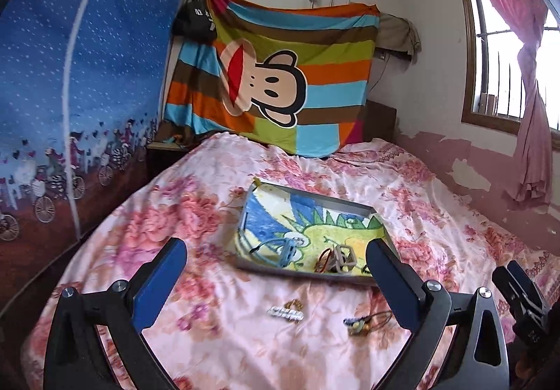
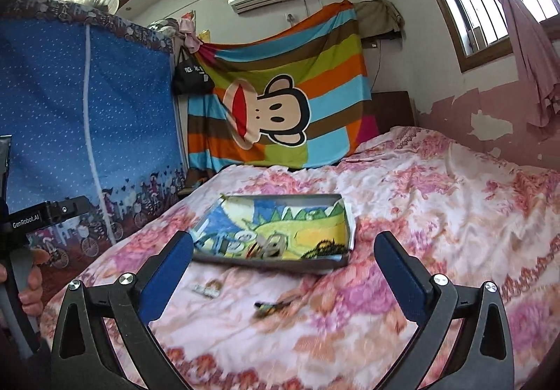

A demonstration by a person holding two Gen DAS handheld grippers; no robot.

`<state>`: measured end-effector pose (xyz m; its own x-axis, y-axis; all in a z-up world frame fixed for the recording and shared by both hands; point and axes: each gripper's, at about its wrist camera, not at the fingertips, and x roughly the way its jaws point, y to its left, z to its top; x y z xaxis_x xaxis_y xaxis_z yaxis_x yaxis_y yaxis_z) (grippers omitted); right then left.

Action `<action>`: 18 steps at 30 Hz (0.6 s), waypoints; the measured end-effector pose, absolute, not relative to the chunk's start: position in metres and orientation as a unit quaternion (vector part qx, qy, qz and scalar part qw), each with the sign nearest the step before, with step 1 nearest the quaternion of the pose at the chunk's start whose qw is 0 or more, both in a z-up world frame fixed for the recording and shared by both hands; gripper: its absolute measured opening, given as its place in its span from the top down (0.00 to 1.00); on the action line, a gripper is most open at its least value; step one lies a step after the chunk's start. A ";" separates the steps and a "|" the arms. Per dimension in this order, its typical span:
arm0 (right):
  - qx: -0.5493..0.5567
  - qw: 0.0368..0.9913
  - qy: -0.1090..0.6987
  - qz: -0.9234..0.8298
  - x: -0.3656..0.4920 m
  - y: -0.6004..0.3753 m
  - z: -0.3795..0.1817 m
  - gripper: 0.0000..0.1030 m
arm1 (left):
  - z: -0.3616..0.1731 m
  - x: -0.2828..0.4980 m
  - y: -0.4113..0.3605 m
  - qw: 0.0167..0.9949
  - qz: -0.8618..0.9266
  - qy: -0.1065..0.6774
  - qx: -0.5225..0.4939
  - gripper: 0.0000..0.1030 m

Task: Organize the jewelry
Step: 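Withdraw both tools from the tray back toward the remaining items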

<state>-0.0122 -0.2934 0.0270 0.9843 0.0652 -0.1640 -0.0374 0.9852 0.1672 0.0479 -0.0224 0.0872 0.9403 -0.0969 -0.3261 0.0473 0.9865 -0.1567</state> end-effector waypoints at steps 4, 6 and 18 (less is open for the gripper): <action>0.077 0.991 0.101 0.030 -0.029 -0.289 0.021 0.01 | 0.081 0.020 -0.015 0.982 -0.030 0.172 -0.065 0.00; 0.073 0.990 0.112 0.033 -0.034 -0.287 0.016 0.01 | 0.075 0.007 -0.010 0.982 -0.027 0.179 -0.057 0.00; 0.046 0.984 0.164 0.041 -0.029 -0.272 -0.008 0.01 | 0.029 -0.020 0.019 0.972 -0.007 0.227 -0.053 0.00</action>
<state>-0.0288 -0.2716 -0.0078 0.9426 0.0966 -0.3196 -0.0663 0.9923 0.1044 -0.0205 0.0189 0.0291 0.8967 -0.0372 -0.4410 -0.0107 0.9944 -0.1055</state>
